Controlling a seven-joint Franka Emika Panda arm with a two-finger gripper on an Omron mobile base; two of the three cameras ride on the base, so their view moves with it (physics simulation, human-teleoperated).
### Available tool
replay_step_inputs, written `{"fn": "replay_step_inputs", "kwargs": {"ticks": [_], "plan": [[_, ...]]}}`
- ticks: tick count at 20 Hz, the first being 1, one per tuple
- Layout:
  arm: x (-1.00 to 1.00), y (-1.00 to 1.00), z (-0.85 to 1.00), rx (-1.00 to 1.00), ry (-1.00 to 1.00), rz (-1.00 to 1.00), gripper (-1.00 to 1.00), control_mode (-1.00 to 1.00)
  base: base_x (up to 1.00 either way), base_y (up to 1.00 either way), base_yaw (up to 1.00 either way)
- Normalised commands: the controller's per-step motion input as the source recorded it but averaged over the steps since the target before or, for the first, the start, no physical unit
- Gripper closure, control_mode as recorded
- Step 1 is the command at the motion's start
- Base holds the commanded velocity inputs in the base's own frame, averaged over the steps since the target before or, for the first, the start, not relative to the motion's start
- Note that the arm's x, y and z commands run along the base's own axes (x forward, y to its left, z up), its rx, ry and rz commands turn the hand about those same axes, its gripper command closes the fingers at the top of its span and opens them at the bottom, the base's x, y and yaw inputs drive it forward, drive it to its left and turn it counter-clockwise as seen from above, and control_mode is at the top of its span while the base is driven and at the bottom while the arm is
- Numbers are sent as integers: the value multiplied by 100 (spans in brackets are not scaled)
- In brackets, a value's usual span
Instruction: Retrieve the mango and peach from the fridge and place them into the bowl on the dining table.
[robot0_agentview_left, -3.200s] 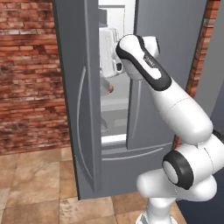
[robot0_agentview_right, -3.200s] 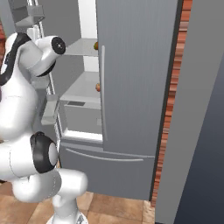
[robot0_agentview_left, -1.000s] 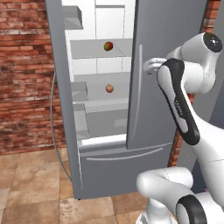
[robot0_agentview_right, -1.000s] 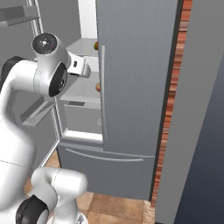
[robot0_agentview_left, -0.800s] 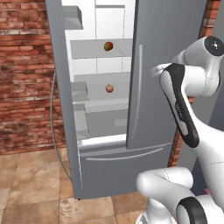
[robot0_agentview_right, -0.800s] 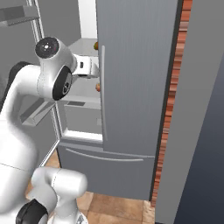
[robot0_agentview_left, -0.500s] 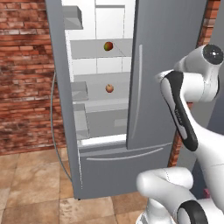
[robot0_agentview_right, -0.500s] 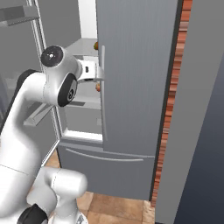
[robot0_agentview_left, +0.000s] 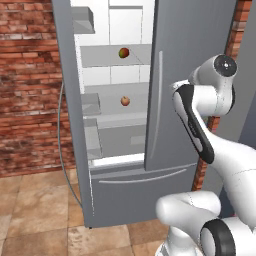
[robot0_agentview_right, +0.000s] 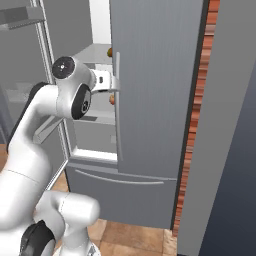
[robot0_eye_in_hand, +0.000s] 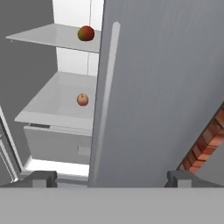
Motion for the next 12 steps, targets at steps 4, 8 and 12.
{"fn": "replay_step_inputs", "kwargs": {"ticks": [4,8,12], "plan": [[44,0,-3,1,2,-2,-100,-100,0,0,0],[43,0,-17,4,0,-3,-100,-100,0,0,0],[40,0,-16,9,1,0,-100,-100,0,0,0]]}}
